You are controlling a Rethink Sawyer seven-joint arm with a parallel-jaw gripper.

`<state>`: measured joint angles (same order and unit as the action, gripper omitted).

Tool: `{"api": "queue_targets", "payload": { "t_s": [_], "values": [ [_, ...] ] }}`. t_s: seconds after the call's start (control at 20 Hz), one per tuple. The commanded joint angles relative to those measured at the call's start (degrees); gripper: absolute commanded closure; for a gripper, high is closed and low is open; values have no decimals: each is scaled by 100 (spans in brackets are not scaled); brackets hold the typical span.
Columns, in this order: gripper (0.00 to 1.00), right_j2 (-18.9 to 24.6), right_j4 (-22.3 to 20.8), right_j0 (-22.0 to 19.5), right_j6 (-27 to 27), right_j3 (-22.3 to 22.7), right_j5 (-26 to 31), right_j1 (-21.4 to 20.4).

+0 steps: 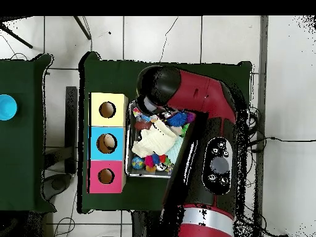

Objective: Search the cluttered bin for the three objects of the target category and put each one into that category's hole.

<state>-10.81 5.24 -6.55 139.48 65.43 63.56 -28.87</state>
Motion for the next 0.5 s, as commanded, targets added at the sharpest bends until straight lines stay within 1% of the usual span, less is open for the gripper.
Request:
{"api": "queue_targets", "payload": {
  "t_s": [0.05,0.35,0.5],
  "values": [
    [0,515,-328,65,-407,494,-376,55],
    [0,592,-321,95,-402,410,-338,160],
    [0,681,-321,52,-476,308,-375,284]
  ]
}}
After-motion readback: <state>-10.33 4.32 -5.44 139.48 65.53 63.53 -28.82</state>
